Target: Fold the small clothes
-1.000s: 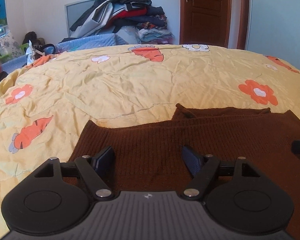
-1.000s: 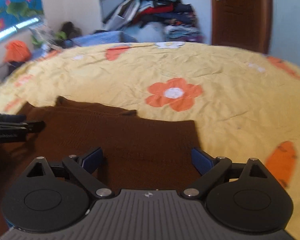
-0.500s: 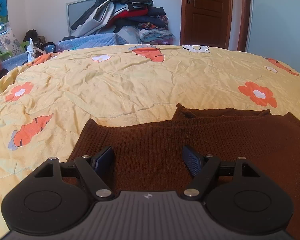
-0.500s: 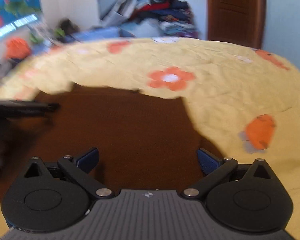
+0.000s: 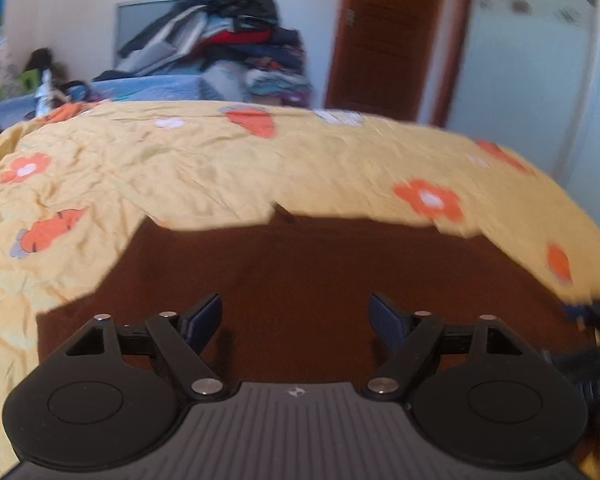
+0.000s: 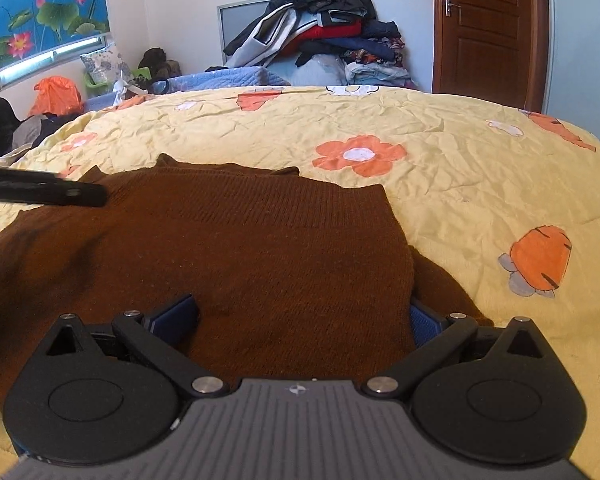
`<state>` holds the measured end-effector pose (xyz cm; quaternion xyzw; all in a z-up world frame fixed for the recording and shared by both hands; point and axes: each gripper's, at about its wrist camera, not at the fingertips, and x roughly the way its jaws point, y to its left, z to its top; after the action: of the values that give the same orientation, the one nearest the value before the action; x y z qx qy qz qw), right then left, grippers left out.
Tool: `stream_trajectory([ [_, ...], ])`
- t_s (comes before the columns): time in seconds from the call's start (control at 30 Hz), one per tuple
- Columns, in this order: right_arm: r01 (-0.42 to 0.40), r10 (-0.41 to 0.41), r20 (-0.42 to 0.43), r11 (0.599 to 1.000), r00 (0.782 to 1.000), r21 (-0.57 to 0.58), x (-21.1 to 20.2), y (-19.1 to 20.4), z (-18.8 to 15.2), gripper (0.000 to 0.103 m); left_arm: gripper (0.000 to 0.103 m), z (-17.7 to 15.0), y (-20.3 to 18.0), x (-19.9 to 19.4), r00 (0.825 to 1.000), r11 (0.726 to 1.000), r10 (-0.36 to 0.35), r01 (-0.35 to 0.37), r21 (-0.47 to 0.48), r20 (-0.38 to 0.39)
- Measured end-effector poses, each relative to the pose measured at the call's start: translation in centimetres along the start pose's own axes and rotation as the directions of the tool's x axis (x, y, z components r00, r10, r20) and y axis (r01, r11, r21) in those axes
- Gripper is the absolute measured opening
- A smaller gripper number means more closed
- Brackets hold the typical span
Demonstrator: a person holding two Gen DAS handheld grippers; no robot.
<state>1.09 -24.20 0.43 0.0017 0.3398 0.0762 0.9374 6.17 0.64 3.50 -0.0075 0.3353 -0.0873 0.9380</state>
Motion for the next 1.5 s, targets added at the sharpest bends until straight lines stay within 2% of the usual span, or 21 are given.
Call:
stream_trajectory([
  [0.03,0.0,0.0,0.0,1.0,1.0,-0.001,0.1,0.0,0.0,0.103,0.085,-1.0,-1.0,0.7,0.999,0.996,0.024,-0.02,0.086,-0.045],
  [0.07,0.0,0.0,0.0,1.0,1.0,0.0,0.0,0.1,0.0,0.103,0.086,-2.3,-1.5,1.1,0.999,0.987,0.043,-0.041,0.156,-0.013],
  [0.1,0.001,-0.001,0.0,1.0,1.0,-0.001,0.0,0.1,-0.1,0.103,0.089,-3.9,-1.7,0.8,0.995,0.974,0.058,-0.075,0.212,0.083],
  [0.2,0.009,-0.009,-0.001,1.0,1.0,-0.01,-0.1,0.4,-0.3,0.103,0.091,-3.2,-1.5,0.9,0.997,0.983,0.067,-0.074,0.169,0.048],
  [0.33,0.067,-0.066,-0.029,0.997,0.997,0.025,-1.0,1.2,0.3,0.103,0.09,-3.3,-2.6,-1.2,0.99,0.969,0.138,-0.144,0.202,0.044],
  [0.37,0.067,-0.066,-0.025,0.996,0.998,0.05,-1.9,1.7,0.3,0.103,0.09,-3.5,-2.7,-2.4,0.992,0.972,0.119,-0.127,0.2,0.053],
  [0.43,-0.009,0.007,0.024,0.998,1.0,0.067,-3.9,3.0,-0.2,0.103,0.09,-4.3,-2.4,-4.2,0.995,0.98,0.075,-0.086,0.177,0.069],
  [0.53,-0.049,0.049,-0.005,0.998,0.999,-0.034,-4.5,5.6,-1.5,0.103,0.09,-6.4,-2.3,-4.2,0.997,0.976,0.066,-0.07,0.208,0.027],
  [0.57,-0.025,0.021,-0.038,0.994,0.999,-0.109,-3.8,6.6,-2.4,0.103,0.09,-7.2,-2.0,-4.4,0.996,0.976,0.055,-0.069,0.208,0.075],
  [0.63,0.01,-0.003,0.028,0.961,1.0,-0.275,-4.0,7.7,-4.4,0.103,0.09,-7.4,-1.8,-4.6,0.994,0.97,0.06,-0.079,0.232,0.087],
  [0.73,-0.038,0.027,-0.046,0.966,0.999,-0.257,-4.0,6.0,-3.1,0.103,0.091,-7.1,-2.0,-5.2,0.994,0.96,0.078,-0.094,0.263,0.072],
  [0.83,-0.034,0.018,-0.068,0.973,0.998,-0.229,-4.6,4.5,-2.6,0.103,0.091,-7.8,-2.0,-5.9,0.993,0.945,0.086,-0.106,0.31,0.079],
  [0.93,0.036,-0.048,-0.068,0.986,0.997,-0.163,-5.4,3.0,-2.4,0.103,0.091,-8.9,-1.6,-6.5,0.991,0.937,0.096,-0.121,0.327,0.091],
  [1.0,0.13,-0.137,-0.056,0.985,0.989,-0.117,-5.9,2.1,-2.3,0.103,0.09,-8.7,-1.6,-6.9,0.992,0.945,0.096,-0.116,0.307,0.081],
  [1.07,0.176,-0.178,-0.017,0.982,0.984,-0.073,-6.8,2.0,-2.0,0.103,0.091,-8.3,-2.0,-7.4,0.994,0.956,0.069,-0.09,0.279,0.084],
  [1.2,0.112,-0.102,0.066,0.979,0.993,-0.171,-8.1,5.5,-2.0,0.103,0.091,-8.1,-4.0,-7.3,0.994,0.955,-0.005,-0.028,0.294,0.109],
  [1.27,0.092,-0.087,0.028,0.96,0.996,-0.266,-7.0,7.2,-2.6,0.103,0.09,-8.5,-5.1,-5.9,0.999,0.942,0.009,-0.024,0.336,0.049],
  [1.33,0.091,-0.125,-0.071,0.925,0.99,-0.369,-4.7,8.1,-4.2,0.103,0.091,-9.2,-5.1,-6.0,0.996,0.945,0.006,-0.036,0.326,0.09],
  [1.37,0.082,-0.091,-0.007,0.932,0.996,-0.352,-5.4,7.6,-4.6,0.103,0.091,-9.2,-4.9,-6.1,0.996,0.944,0.003,-0.031,0.329,0.086],
  [1.43,0.041,-0.067,-0.067,0.943,0.996,-0.331,-5.4,6.7,-3.8,0.103,0.091,-9.3,-4.3,-6.3,0.997,0.95,-0.012,-0.013,0.312,0.078],
  [1.5,0.032,-0.052,-0.082,0.974,0.995,-0.222,-5.7,4.8,-1.7,0.103,0.091,-9.2,-3.9,-6.2,0.997,0.959,-0.026,0.006,0.284,0.066],
])
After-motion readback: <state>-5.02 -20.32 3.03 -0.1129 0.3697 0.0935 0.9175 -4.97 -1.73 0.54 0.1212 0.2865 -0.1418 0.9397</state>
